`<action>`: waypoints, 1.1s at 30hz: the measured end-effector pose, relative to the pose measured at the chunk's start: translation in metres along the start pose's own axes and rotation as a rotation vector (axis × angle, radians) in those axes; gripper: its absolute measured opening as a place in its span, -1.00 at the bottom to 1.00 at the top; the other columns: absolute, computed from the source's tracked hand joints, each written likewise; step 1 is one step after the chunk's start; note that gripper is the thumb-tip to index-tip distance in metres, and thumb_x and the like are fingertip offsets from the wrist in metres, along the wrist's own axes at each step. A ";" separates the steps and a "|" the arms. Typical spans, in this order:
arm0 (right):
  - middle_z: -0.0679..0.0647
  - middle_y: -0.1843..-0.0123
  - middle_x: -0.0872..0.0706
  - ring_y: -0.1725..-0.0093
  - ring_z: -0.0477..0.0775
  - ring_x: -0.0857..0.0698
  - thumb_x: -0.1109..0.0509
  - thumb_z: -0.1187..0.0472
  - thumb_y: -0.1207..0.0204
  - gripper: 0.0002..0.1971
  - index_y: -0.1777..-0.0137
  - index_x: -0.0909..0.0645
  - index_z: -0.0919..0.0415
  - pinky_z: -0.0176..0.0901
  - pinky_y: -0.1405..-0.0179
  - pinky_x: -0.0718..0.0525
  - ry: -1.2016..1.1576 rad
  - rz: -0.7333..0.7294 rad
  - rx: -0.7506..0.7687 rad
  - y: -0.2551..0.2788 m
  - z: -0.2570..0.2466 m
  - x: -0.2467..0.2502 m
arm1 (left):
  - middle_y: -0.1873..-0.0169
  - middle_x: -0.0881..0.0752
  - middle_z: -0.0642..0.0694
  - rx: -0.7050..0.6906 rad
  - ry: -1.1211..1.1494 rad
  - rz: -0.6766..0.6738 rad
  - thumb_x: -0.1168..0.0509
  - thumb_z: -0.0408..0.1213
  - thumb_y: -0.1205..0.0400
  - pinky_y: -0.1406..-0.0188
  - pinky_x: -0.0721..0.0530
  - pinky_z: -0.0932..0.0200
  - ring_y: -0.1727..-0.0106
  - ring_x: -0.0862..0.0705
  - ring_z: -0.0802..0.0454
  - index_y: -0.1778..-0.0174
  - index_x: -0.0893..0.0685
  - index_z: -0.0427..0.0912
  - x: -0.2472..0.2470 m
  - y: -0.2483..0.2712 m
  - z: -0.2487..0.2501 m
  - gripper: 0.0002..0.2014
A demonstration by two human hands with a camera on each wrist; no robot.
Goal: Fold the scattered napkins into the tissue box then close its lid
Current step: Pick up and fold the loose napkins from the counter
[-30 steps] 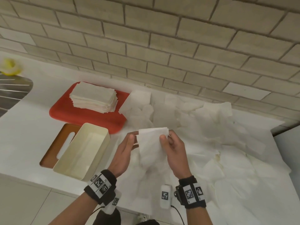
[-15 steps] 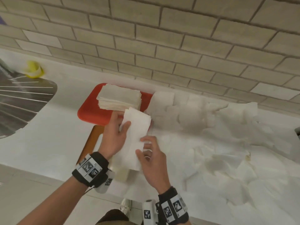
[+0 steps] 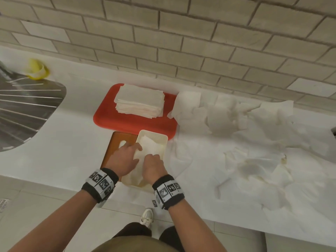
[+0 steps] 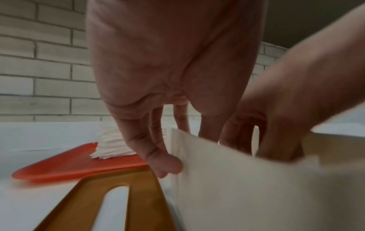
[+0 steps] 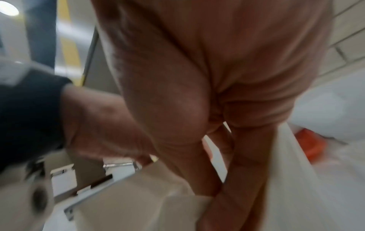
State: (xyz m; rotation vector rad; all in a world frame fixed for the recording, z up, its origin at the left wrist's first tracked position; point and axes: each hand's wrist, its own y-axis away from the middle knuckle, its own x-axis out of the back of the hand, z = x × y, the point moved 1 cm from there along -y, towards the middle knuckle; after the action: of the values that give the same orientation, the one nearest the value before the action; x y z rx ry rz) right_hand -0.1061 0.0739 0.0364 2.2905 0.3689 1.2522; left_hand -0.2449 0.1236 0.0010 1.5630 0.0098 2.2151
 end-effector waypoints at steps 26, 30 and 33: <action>0.05 -0.33 -0.61 -0.04 0.09 -0.79 -0.34 0.49 -0.73 -0.72 -0.23 -0.75 0.14 0.02 -0.20 -0.81 -0.255 0.435 0.167 0.031 0.043 -0.010 | -0.05 -0.73 -0.07 0.095 0.441 0.075 -0.62 -0.36 -0.59 0.10 -0.79 0.14 0.05 -0.81 0.03 -0.26 -0.54 0.11 0.020 0.010 0.027 -0.51; 0.22 -0.44 -0.52 -0.16 0.34 -0.76 -0.32 0.43 -0.80 -0.75 -0.41 -0.64 0.31 0.17 -0.35 -0.75 -0.036 0.241 0.119 0.022 0.010 -0.015 | -0.13 -0.65 -0.07 -0.038 0.151 0.134 -0.58 -0.41 -0.61 -0.05 -0.81 0.05 0.00 -0.77 -0.01 -0.14 -0.68 0.00 0.003 0.013 0.023 -0.69; 0.31 -0.52 -0.46 -0.19 0.35 -0.74 -0.30 0.40 -0.82 -0.74 -0.46 -0.59 0.36 0.12 -0.31 -0.69 0.005 0.147 0.078 0.019 -0.001 -0.021 | -0.14 -0.71 -0.11 -0.089 0.061 0.204 -0.50 -0.45 -0.64 -0.01 -0.79 0.01 -0.05 -0.74 -0.09 -0.12 -0.73 -0.10 0.003 0.013 0.022 -0.78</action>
State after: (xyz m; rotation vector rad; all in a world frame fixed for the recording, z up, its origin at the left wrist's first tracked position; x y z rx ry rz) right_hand -0.1186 0.0487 0.0330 2.4188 0.2587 1.3365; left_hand -0.2306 0.1080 0.0152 1.5066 -0.2375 2.3825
